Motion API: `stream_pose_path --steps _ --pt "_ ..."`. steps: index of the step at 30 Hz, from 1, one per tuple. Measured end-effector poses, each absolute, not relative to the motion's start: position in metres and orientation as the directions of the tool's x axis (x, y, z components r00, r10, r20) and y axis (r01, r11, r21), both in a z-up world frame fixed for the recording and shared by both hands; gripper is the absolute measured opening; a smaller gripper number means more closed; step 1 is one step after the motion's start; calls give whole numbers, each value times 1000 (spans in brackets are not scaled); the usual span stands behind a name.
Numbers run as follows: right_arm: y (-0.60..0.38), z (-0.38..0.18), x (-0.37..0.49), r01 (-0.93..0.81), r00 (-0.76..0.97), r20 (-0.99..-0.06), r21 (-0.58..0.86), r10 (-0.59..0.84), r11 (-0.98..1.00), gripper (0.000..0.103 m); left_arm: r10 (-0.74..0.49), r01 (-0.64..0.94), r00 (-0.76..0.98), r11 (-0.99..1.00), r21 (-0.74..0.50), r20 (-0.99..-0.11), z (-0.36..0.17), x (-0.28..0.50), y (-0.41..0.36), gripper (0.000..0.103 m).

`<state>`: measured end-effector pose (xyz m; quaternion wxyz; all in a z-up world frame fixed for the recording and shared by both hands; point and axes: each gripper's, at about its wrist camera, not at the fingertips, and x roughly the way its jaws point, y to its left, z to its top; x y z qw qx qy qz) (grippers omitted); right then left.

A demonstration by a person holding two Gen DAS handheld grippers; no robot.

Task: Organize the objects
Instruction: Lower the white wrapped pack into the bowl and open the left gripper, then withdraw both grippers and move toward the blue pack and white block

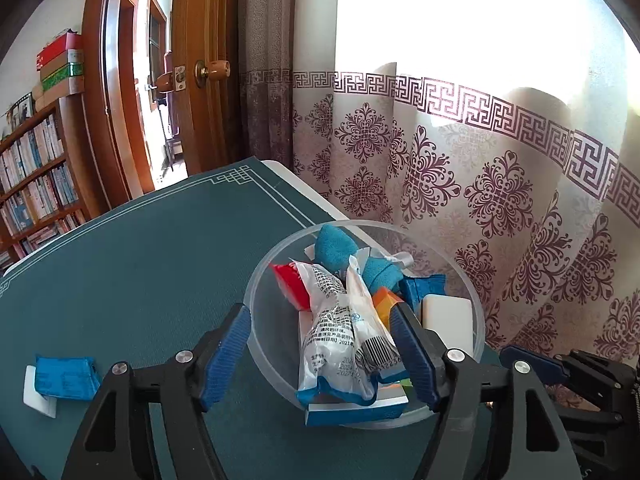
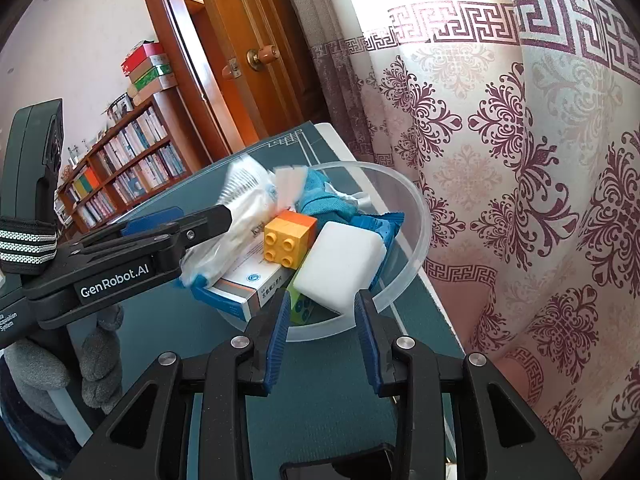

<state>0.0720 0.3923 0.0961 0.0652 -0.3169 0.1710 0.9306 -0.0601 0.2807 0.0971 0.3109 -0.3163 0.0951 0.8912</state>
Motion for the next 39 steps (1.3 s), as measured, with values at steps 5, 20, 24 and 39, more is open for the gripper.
stream_pose_path --steps 5,20,24,39 --pt "392 96 72 -230 -789 -614 278 12 -933 35 466 -579 -626 -815 -29 -625 95 -63 263 75" --pt "375 99 75 -218 -786 -618 284 -4 -934 35 420 -505 -667 -862 -41 -615 92 -54 221 95" --pt "367 100 75 -208 -789 -614 291 -15 -934 40 402 -472 -670 -879 -59 -625 87 -56 208 97" --pt "320 109 60 -113 -800 -593 294 -89 -949 40 277 -300 -728 -951 -72 -627 75 -73 129 102"
